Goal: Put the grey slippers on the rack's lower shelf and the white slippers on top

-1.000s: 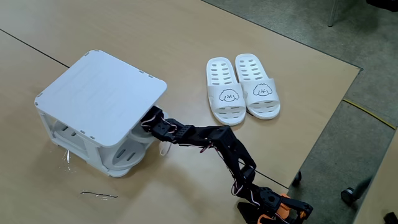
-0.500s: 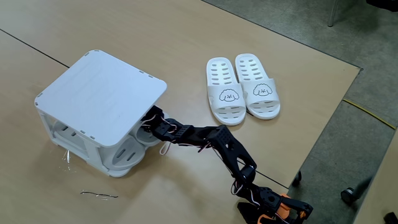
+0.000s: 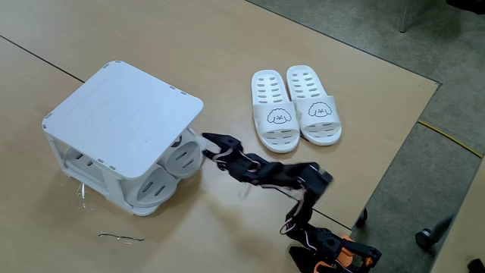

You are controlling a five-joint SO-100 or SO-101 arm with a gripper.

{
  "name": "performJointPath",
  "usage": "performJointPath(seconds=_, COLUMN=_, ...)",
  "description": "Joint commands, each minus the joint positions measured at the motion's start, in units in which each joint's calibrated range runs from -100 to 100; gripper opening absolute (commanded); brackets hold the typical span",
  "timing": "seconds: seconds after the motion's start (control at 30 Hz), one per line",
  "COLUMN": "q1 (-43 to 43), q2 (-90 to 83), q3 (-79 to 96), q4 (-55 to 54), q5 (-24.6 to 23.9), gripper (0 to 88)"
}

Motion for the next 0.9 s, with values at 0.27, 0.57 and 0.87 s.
performJointPath(seconds=0.27, q1=-1.72, q2=-6.93, q3=33.60, q4=-30.65, q5=0.42, gripper=0.6)
performJointPath(seconds=0.57, q1=24.76, q2=24.20, q3=29.09, q4=-49.80, q5=0.42, gripper=0.6)
performJointPath(seconds=0.87, q1=36.03, q2=31.86, q3=9.69, q4=-49.80, q5=0.42, gripper=18.6)
